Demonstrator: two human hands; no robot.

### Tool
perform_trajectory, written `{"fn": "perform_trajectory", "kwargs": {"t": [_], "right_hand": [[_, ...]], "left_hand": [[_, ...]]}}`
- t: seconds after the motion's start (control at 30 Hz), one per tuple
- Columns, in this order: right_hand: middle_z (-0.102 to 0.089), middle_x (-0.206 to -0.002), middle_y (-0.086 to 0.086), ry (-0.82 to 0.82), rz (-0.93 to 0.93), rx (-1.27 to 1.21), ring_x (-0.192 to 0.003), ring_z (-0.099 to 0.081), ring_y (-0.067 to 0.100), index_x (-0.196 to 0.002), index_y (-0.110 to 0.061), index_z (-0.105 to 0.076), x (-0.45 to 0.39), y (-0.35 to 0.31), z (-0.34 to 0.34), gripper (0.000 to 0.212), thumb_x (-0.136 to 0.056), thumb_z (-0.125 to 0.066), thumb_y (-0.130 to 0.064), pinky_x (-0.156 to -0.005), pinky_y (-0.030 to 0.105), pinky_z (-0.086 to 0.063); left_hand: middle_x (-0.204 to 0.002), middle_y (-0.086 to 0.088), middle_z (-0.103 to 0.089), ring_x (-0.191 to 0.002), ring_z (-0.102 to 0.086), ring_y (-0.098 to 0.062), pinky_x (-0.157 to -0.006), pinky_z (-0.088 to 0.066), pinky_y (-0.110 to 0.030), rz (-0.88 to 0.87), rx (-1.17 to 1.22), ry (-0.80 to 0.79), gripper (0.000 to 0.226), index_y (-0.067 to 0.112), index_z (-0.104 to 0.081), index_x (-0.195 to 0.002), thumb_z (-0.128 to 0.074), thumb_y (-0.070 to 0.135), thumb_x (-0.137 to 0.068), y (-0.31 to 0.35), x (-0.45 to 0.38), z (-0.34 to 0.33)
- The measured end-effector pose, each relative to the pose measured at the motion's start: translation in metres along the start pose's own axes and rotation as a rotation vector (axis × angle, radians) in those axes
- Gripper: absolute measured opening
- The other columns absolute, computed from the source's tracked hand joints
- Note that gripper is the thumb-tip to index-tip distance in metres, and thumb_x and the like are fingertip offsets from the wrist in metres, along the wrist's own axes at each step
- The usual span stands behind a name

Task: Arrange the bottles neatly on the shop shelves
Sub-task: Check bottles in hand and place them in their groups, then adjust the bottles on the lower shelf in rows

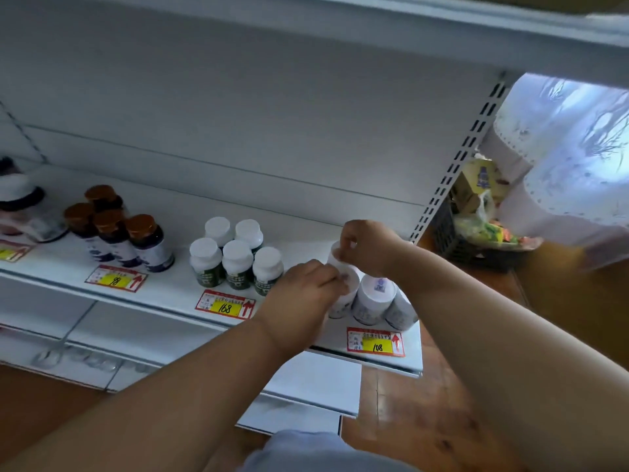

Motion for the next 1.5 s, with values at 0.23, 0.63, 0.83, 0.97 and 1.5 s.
{"fn": "perform_trajectory", "kwargs": {"t": [0.23,0.63,0.83,0.97,1.5], "right_hand": [[-0.054,-0.097,0.001,0.048,0.044,-0.026,-0.080,-0.051,0.020,-0.085,-0.022,-0.055,0.001,-0.005,0.004,0.013,-0.088,-0.057,-0.034,-0.067,0.026,-0.037],[-0.057,-0.099,-0.005,0.325,0.385,-0.146,-0.094,-0.048,0.015,-0.089,-0.024,-0.055,0.050,-0.144,0.013,0.012,-0.088,-0.057,-0.036,-0.076,0.029,-0.038],[-0.056,-0.089,-0.006,0.327,0.584,-0.171,-0.088,-0.049,0.016,-0.084,-0.024,-0.055,0.054,-0.306,-0.031,0.007,-0.085,-0.058,-0.030,-0.072,0.030,-0.035],[-0.054,-0.091,-0.008,0.276,0.711,-0.274,-0.088,-0.049,0.012,-0.087,-0.023,-0.056,0.058,-0.428,-0.070,0.008,-0.086,-0.058,-0.031,-0.072,0.028,-0.038],[-0.058,-0.094,-0.009,0.156,0.783,-0.328,-0.087,-0.047,0.006,-0.088,-0.022,-0.058,-0.068,-0.670,-0.152,0.009,-0.086,-0.063,-0.029,-0.072,0.025,-0.036]], "left_hand": [[-0.099,-0.007,-0.066,-0.088,-0.060,-0.028,-0.072,-0.053,-0.040,0.077,0.027,-0.021,0.038,0.011,-0.070,-0.101,-0.071,0.001,-0.064,0.008,0.000,0.006],[-0.101,0.002,-0.062,-0.092,-0.055,-0.018,-0.079,-0.046,-0.029,0.367,0.070,0.274,0.026,0.016,-0.065,-0.105,-0.055,0.026,-0.082,-0.047,0.085,0.096],[-0.099,0.014,-0.059,-0.094,-0.053,-0.005,-0.080,-0.046,-0.025,0.685,0.042,0.324,0.022,0.027,-0.064,-0.109,-0.064,0.026,-0.087,-0.143,0.214,0.173],[-0.101,0.017,-0.059,-0.099,-0.053,-0.005,-0.083,-0.044,-0.023,0.807,-0.023,0.346,0.023,0.028,-0.063,-0.112,-0.062,0.029,-0.089,-0.201,0.300,0.244],[-0.104,0.018,-0.058,-0.099,-0.051,-0.001,-0.083,-0.039,-0.019,0.969,-0.076,0.448,0.024,0.031,-0.061,-0.113,-0.060,0.033,-0.089,-0.416,0.407,0.351]]}}
Point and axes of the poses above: each hand's wrist, its own x-axis away from the middle knuckle, its own z-axis out of the back of the hand, y = z × x, the point moved 7 cm from there along -x, towards the middle knuckle
